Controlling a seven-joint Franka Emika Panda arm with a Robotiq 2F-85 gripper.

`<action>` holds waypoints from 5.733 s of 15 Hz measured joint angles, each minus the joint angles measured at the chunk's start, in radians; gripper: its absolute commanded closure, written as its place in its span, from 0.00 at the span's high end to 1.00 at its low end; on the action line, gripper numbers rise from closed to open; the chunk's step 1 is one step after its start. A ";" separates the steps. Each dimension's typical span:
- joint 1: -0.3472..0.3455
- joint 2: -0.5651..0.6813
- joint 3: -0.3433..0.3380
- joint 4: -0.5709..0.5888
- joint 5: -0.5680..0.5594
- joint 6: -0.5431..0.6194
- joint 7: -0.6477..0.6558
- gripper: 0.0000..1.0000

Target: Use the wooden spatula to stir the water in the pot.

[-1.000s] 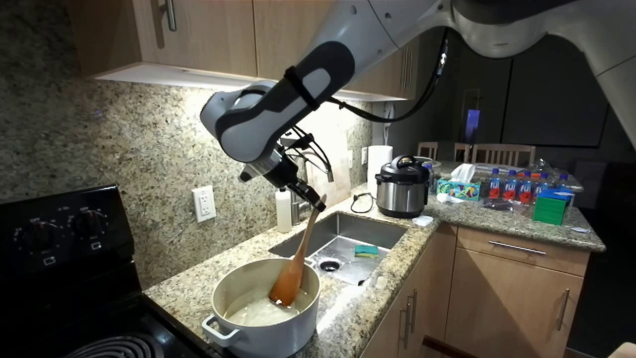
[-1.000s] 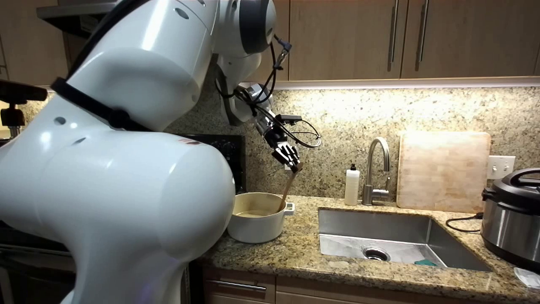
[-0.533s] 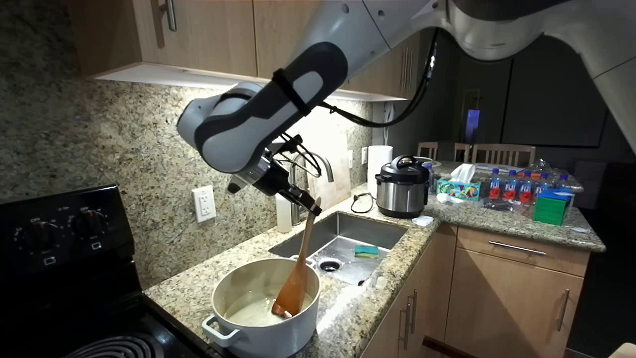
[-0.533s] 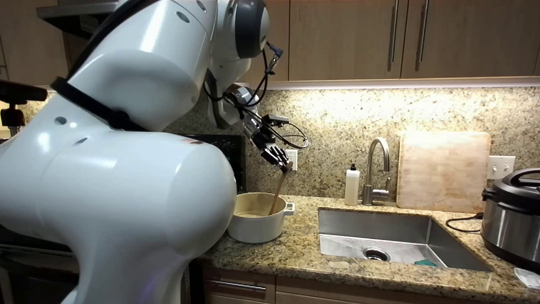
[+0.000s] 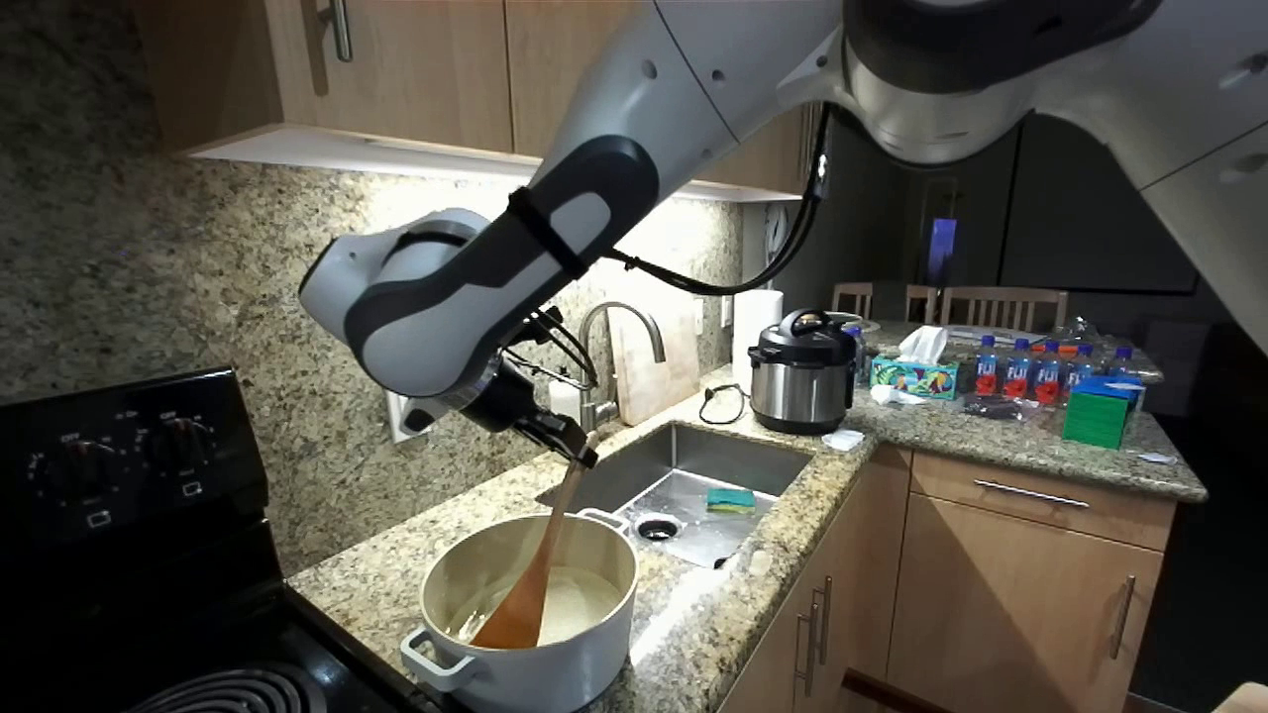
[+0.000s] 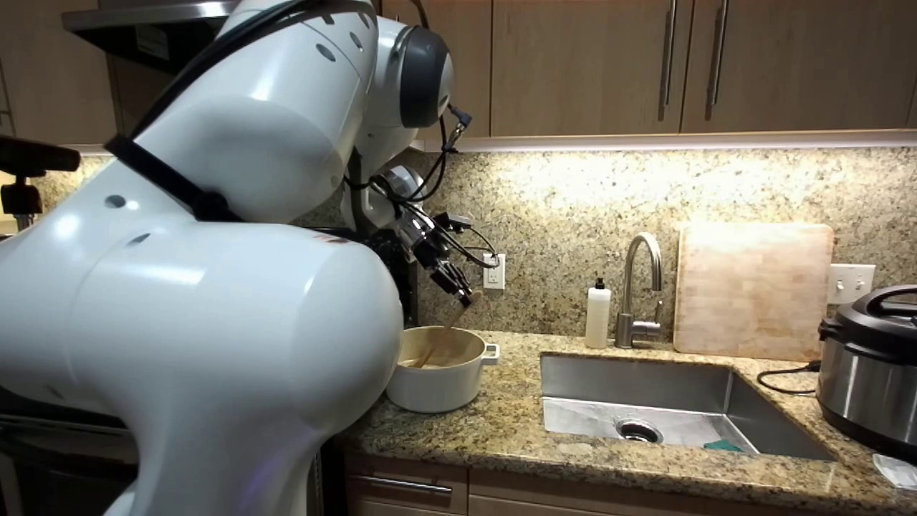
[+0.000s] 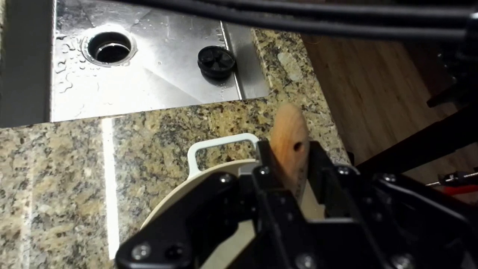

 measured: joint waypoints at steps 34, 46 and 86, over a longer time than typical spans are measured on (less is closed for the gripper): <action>-0.014 -0.060 -0.010 -0.036 -0.042 -0.149 -0.010 0.07; -0.009 0.050 -0.006 0.097 -0.046 0.044 -0.094 0.07; 0.055 0.101 0.008 0.157 -0.163 -0.040 -0.108 0.07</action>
